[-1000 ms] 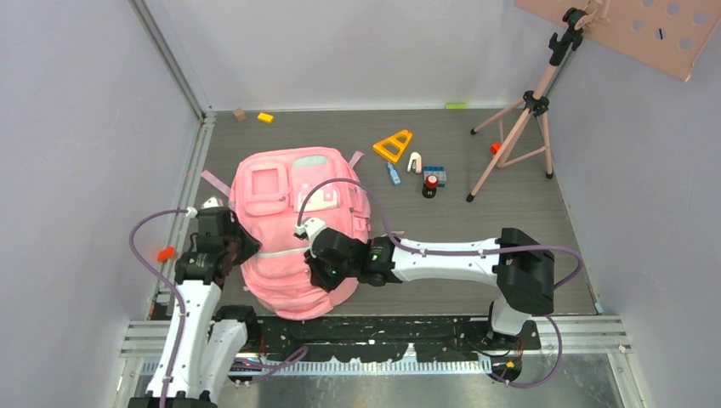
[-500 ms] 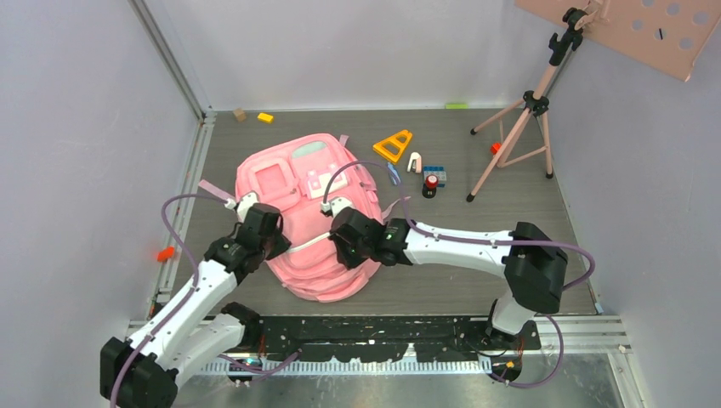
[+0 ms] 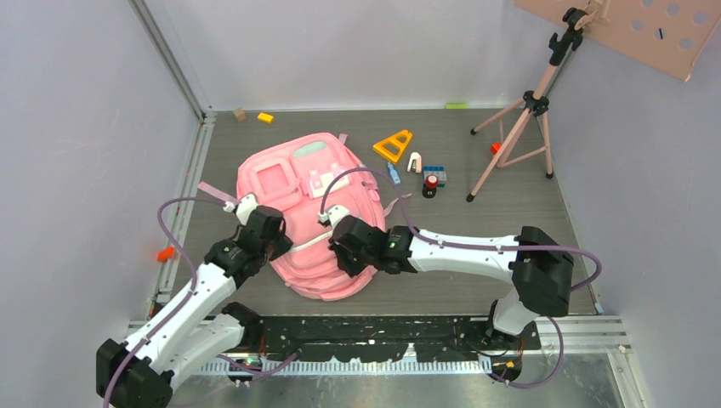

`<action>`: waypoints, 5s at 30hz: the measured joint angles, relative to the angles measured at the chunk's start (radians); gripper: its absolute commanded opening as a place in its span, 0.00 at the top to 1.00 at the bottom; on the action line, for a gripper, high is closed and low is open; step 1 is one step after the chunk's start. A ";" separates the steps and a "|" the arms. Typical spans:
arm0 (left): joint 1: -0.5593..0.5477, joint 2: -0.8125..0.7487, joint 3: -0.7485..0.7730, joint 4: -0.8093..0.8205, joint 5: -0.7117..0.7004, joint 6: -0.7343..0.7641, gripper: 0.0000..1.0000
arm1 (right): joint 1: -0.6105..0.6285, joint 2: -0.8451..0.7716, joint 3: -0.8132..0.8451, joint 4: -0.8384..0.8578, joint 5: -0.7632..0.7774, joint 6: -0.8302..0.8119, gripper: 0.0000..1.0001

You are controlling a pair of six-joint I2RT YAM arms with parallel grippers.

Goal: Pack the student bag
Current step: Unzip the student bag at the center of the board.

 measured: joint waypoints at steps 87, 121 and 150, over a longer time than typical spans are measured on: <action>0.069 -0.190 -0.088 -0.054 0.191 0.039 1.00 | 0.119 0.045 0.018 0.024 0.141 0.019 1.00; 0.076 -0.128 -0.058 -0.052 0.167 0.064 1.00 | 0.087 0.150 0.127 0.023 -0.100 -0.093 0.95; 0.045 -0.032 0.192 0.010 0.333 0.552 0.22 | -0.334 -0.235 -0.017 -0.081 0.035 0.198 0.29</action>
